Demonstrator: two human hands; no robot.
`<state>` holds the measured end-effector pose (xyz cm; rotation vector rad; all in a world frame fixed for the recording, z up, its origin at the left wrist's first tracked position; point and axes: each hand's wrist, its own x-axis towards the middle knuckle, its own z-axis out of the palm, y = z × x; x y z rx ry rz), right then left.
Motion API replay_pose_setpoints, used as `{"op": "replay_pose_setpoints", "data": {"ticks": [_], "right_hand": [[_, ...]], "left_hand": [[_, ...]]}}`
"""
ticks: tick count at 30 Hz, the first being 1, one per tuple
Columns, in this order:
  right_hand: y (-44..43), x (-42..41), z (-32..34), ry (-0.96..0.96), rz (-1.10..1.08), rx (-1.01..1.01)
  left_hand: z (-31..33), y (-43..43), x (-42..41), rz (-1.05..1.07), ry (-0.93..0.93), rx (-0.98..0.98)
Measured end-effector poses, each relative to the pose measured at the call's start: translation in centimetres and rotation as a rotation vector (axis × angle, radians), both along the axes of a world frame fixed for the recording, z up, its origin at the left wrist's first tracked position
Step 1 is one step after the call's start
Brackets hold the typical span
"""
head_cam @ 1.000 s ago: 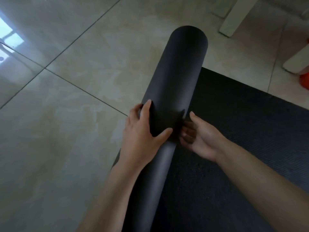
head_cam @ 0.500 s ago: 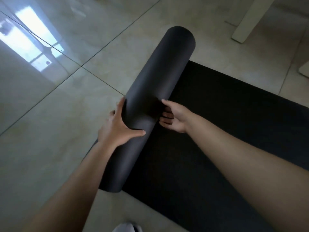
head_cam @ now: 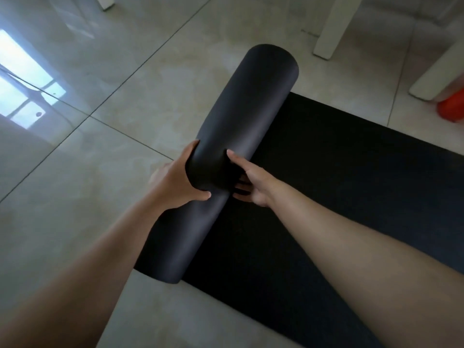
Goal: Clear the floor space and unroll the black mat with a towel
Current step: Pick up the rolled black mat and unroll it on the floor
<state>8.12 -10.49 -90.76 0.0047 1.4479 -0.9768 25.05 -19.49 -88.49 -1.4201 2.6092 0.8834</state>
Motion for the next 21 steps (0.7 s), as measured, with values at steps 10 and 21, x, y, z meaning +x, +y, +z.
{"op": "replay_pose_setpoints", "data": {"ticks": [10,21], "right_hand": [[3.1,-5.6,-0.9,-0.089,-0.067,-0.014],[16.6,-15.8,-0.2,-0.183,-0.057,0.065]], "left_hand": [[-0.3,0.4,-4.6,-0.118,0.049,0.104],[-0.1,12.5,-11.4,-0.260,0.167,0.196]]}}
